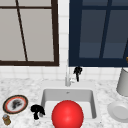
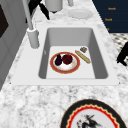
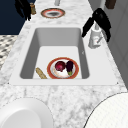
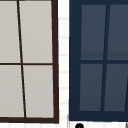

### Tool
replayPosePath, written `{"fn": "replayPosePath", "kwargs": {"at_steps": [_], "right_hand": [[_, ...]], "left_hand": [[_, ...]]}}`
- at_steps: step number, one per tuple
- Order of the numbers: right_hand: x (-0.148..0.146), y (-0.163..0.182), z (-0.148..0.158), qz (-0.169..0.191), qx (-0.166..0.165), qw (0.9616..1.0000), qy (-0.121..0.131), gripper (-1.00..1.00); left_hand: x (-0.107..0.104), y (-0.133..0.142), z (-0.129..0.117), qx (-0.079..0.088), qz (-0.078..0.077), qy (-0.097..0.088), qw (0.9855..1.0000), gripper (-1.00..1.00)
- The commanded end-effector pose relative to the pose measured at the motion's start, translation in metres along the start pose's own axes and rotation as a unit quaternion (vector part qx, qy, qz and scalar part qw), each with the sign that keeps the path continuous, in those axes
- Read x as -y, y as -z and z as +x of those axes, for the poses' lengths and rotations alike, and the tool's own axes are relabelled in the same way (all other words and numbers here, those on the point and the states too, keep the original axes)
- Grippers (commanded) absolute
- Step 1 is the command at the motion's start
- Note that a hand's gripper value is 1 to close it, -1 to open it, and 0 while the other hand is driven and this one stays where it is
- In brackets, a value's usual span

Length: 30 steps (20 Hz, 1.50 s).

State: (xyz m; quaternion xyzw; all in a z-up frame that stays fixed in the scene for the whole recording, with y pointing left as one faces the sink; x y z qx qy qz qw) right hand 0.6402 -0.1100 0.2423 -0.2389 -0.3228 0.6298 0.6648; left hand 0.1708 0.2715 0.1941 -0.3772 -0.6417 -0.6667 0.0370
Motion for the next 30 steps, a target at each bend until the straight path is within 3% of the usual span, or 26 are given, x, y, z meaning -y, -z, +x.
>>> {"fn": "replayPosePath", "kwargs": {"at_steps": [1, 4, 11, 13, 17, 20, 26, 30], "right_hand": [[-0.005, 0.029, -0.003, -0.010, 0.004, 0.9987, -0.050, -1.00], [-0.010, 0.050, -0.020, -0.021, 0.011, 0.9993, -0.029, -1.00], [-0.019, 0.111, -0.040, -0.020, 0.026, 0.9992, -0.024, -1.00], [-0.001, 0.108, -0.040, 0.019, 0.040, 0.9990, 0.000, -1.00], [0.007, 0.098, -0.041, 0.089, 0.072, 0.9934, 0.010, -1.00], [0.008, 0.076, -0.045, 0.092, 0.083, 0.9922, 0.013, -1.00], [0.039, 0.041, -0.057, 0.078, 0.077, 0.9940, 0.003, -1.00], [0.055, 0.064, -0.057, 0.098, 0.077, 0.9921, 0.010, -1.00]], "left_hand": [[0.000, 0.000, 0.000, 0.000, 0.000, 0.000, 1.0000, 0.00], [0.000, 0.000, 0.000, 0.000, 0.000, 0.000, 1.0000, 0.00], [0.000, 0.000, 0.000, 0.000, 0.000, 0.000, 1.0000, 0.00], [0.000, 0.000, 0.000, 0.000, 0.000, 0.000, 1.0000, 0.00], [0.000, 0.000, 0.000, 0.000, 0.000, 0.000, 1.0000, 0.00], [0.000, 0.000, 0.000, 0.000, 0.000, 0.000, 1.0000, 0.00], [0.000, 0.000, 0.000, 0.000, 0.000, 0.000, 1.0000, 0.00], [0.000, 0.000, 0.000, 0.000, 0.000, 0.000, 1.0000, 0.00]]}}
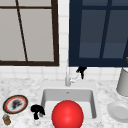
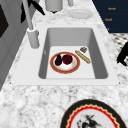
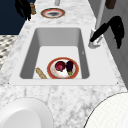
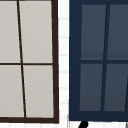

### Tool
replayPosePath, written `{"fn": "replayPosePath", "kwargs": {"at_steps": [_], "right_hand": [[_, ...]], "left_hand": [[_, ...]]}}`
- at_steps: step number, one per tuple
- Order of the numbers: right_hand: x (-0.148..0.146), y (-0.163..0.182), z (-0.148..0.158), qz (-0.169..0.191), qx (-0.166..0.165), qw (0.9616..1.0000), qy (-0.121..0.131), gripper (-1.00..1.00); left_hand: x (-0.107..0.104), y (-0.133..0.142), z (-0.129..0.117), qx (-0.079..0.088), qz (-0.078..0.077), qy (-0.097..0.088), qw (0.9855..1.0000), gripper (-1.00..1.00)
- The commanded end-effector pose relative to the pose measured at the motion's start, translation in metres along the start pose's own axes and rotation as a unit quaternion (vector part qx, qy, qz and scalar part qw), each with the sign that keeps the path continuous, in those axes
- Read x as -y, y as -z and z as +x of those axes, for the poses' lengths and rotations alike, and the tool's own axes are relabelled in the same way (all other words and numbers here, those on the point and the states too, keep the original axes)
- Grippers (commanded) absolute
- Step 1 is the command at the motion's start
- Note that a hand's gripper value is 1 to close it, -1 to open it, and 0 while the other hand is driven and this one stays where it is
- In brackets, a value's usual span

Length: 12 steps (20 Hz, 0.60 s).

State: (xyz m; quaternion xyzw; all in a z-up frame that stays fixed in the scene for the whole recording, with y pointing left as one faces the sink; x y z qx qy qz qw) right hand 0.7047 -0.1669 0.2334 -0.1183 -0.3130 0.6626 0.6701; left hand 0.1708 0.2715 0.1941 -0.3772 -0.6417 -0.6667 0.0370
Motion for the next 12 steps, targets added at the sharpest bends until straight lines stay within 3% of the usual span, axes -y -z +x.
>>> {"fn": "replayPosePath", "kwargs": {"at_steps": [1, 3, 9, 12], "right_hand": [[0.021, 0.022, 0.001, 0.005, -0.002, 1.0000, -0.008, -1.00], [0.026, 0.040, 0.005, 0.007, -0.012, 0.9999, -0.010, -1.00], [0.036, 0.066, 0.004, 0.089, -0.006, 0.9959, -0.013, -1.00], [0.032, 0.073, 0.002, 0.111, -0.008, 0.9936, -0.016, -1.00]], "left_hand": [[0.000, 0.000, 0.000, 0.000, 0.000, 0.000, 1.0000, 0.00], [0.000, 0.000, 0.000, 0.000, 0.000, 0.000, 1.0000, 0.00], [0.000, 0.000, 0.000, 0.000, 0.000, 0.000, 1.0000, 0.00], [0.000, 0.000, 0.000, 0.000, 0.000, 0.000, 1.0000, 0.00]]}}
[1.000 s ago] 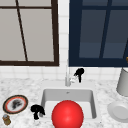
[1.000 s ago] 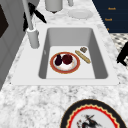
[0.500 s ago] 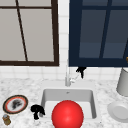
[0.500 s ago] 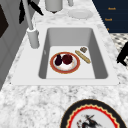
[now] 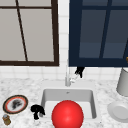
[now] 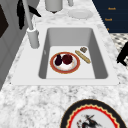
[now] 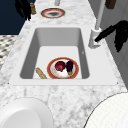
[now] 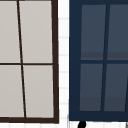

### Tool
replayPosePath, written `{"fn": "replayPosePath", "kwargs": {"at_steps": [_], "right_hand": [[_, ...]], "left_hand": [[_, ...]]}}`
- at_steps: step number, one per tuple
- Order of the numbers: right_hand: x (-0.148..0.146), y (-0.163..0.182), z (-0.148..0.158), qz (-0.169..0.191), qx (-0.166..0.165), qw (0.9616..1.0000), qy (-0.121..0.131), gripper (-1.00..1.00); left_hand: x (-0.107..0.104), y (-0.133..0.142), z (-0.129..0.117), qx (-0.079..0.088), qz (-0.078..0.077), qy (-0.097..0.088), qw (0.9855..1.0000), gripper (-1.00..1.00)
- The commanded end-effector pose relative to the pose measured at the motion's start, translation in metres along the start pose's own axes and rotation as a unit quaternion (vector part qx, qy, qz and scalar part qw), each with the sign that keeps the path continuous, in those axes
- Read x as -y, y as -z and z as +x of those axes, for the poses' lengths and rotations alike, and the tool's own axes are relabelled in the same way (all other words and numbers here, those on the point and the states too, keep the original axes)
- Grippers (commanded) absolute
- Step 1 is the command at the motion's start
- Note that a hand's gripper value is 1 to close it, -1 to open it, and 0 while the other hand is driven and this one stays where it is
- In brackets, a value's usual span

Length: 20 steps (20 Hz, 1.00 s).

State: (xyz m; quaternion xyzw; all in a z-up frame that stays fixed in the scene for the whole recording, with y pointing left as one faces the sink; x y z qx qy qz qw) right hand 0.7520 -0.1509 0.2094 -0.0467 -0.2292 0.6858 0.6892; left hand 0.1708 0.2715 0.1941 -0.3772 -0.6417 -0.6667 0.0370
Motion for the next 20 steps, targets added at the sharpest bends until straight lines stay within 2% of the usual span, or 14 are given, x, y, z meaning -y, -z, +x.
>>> {"fn": "replayPosePath", "kwargs": {"at_steps": [1, 7, 11, 12, 13, 14, 15, 17, 18, 20], "right_hand": [[0.013, 0.023, -0.003, 0.004, 0.000, 0.9997, -0.026, -1.00], [0.009, 0.043, 0.003, 0.039, -0.013, 0.9989, -0.024, -1.00], [0.010, 0.059, 0.011, 0.096, -0.035, 0.9945, -0.022, -1.00], [0.012, 0.062, 0.013, 0.112, -0.043, 0.9927, -0.016, 1.00], [0.016, 0.064, 0.016, 0.135, -0.047, 0.9895, -0.021, 1.00], [0.017, 0.063, 0.016, 0.163, -0.056, 0.9850, -0.006, 1.00], [0.016, 0.063, 0.017, 0.193, -0.068, 0.9788, 0.003, 1.00], [0.015, 0.062, 0.017, 0.245, -0.093, 0.9651, 0.000, 1.00], [0.011, 0.059, 0.022, 0.256, -0.112, 0.9601, 0.000, 1.00], [0.008, 0.045, 0.020, 0.244, -0.150, 0.9582, 0.000, 1.00]], "left_hand": [[0.000, 0.000, 0.000, 0.000, 0.000, 0.000, 1.0000, 0.00], [0.000, 0.000, 0.000, 0.000, 0.000, 0.000, 1.0000, 0.00], [0.000, 0.000, 0.000, 0.000, 0.000, 0.000, 1.0000, 0.00], [0.000, 0.000, 0.000, 0.000, 0.000, 0.000, 1.0000, 0.00], [0.000, 0.000, 0.000, 0.000, 0.000, 0.000, 1.0000, 0.00], [0.000, 0.000, 0.000, 0.000, 0.000, 0.000, 1.0000, 0.00], [0.000, 0.000, 0.000, 0.000, 0.000, 0.000, 1.0000, 0.00], [0.000, 0.000, 0.000, 0.000, 0.000, 0.000, 1.0000, 0.00], [0.000, 0.000, 0.000, 0.000, 0.000, 0.000, 1.0000, 0.00], [0.000, 0.000, 0.000, 0.000, 0.000, 0.000, 1.0000, 0.00]]}}
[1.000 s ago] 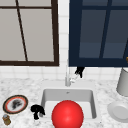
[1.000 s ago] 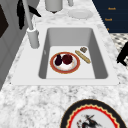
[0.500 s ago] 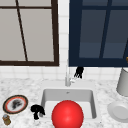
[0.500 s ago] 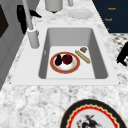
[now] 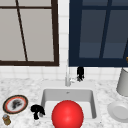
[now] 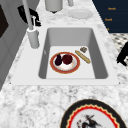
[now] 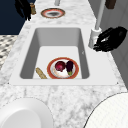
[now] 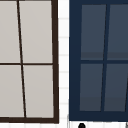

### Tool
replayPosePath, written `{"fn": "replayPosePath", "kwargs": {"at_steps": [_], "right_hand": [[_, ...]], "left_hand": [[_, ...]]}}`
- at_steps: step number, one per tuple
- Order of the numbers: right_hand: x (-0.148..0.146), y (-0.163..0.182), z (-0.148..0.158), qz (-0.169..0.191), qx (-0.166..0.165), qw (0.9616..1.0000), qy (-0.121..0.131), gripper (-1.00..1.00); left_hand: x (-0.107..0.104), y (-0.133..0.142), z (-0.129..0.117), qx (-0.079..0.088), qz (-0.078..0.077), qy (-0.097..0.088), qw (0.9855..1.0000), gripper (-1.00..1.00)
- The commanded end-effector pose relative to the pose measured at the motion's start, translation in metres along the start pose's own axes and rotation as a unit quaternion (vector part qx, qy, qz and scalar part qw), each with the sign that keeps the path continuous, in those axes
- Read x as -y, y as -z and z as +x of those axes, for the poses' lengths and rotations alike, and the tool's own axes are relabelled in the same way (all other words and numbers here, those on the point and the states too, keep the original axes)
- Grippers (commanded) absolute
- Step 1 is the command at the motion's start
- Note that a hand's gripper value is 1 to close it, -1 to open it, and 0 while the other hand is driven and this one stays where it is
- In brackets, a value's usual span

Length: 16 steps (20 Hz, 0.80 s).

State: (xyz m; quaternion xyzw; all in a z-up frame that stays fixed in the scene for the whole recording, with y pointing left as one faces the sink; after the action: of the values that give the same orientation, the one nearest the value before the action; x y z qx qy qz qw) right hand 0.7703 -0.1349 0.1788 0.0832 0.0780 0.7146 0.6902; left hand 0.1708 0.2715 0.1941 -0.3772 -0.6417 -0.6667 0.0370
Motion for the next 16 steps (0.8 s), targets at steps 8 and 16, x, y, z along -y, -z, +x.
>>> {"fn": "replayPosePath", "kwargs": {"at_steps": [8, 16], "right_hand": [[-0.010, -0.009, 0.037, -0.072, -0.113, 0.9908, 0.019, 1.00], [-0.013, -0.019, 0.064, -0.110, -0.225, 0.9672, 0.044, 1.00]], "left_hand": [[0.000, 0.000, 0.000, 0.000, 0.000, 0.000, 1.0000, 0.00], [0.000, 0.000, 0.000, 0.000, 0.000, 0.000, 1.0000, 0.00]]}}
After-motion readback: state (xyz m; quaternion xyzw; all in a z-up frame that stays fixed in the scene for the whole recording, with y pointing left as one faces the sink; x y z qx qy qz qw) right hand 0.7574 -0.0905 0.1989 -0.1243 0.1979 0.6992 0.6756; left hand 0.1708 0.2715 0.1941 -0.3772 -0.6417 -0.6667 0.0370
